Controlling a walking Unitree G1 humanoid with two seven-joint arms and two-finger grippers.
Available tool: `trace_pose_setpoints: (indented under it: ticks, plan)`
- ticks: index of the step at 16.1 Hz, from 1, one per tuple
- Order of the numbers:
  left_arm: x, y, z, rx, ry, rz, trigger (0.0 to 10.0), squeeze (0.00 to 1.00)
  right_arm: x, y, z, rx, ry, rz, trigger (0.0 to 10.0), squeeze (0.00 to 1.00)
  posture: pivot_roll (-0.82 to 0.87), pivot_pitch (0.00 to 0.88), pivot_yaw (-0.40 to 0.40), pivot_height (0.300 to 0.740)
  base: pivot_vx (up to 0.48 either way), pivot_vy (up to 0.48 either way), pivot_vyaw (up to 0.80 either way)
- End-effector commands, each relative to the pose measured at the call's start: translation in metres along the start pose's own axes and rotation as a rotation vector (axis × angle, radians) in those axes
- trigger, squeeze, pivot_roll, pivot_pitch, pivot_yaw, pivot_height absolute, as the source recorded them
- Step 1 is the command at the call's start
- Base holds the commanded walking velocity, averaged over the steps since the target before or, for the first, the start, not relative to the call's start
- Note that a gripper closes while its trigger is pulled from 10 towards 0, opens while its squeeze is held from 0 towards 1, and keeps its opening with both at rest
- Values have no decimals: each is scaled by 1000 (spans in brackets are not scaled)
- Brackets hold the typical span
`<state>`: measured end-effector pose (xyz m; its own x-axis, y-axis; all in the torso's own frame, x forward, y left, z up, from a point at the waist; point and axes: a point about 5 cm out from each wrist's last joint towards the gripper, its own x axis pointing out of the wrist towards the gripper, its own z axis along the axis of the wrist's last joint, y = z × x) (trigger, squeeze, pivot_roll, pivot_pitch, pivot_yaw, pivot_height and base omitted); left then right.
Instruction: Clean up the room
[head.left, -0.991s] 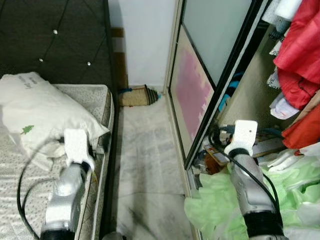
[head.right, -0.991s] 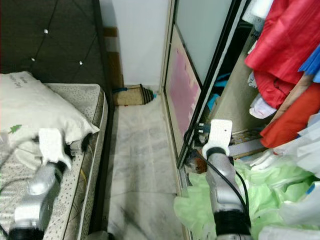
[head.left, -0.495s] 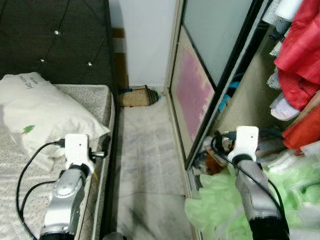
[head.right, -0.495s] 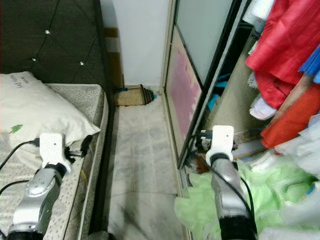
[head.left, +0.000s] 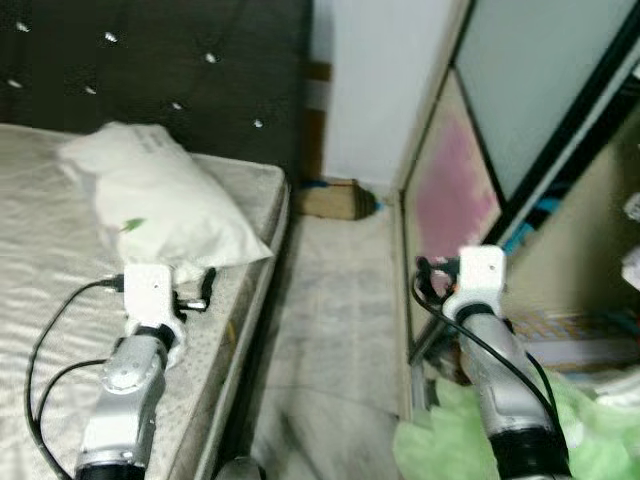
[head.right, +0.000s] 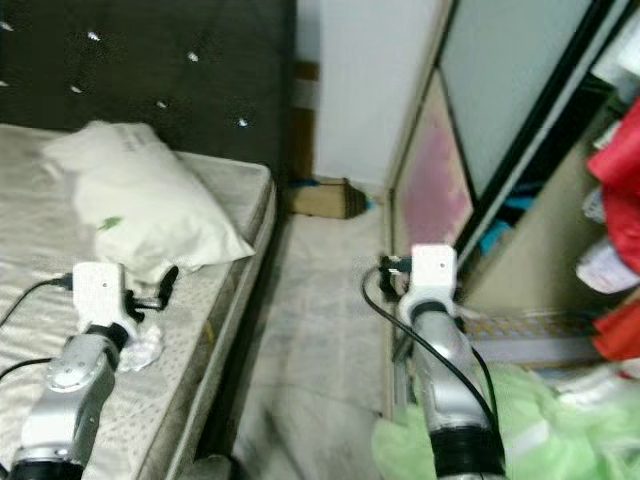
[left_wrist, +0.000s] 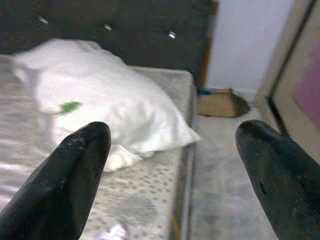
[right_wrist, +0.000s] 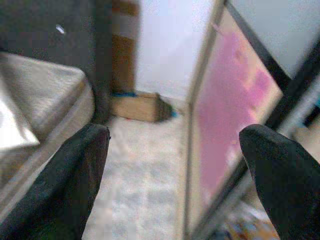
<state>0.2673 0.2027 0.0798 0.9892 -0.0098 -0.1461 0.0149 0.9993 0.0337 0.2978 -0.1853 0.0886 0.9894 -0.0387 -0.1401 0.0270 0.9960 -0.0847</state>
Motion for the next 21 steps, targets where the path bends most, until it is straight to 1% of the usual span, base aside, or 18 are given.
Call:
trace_pose_setpoints:
  ticks: [1,4,9,13,19,21]
  plan:
    - [2,-4,3,-17,-13,-5,10000,0,0,-5,0,1,-2,-2,10000,0,6,0,-56,740,0,0,800]
    - [4,-2,5,-8,-25,-1,10000,0,1,0,5,2,-24,19,10000,0,5,0,-54,740,0,0,800]
    - [7,-5,7,-8,-31,-7,10000,0,3,2,8,11,-36,28,10000,0,4,0,-52,740,0,0,800]
    - [7,-4,7,-10,-33,-1,10000,0,3,2,7,18,-39,31,10000,0,3,0,-51,740,0,0,800]
    - [8,-4,7,-9,-35,9,10000,0,3,6,9,33,-49,51,10000,0,-3,0,-50,740,0,0,800]
    - [8,-4,7,-5,-35,11,10000,0,1,7,7,38,-45,52,10000,0,1,0,-48,740,0,0,800]
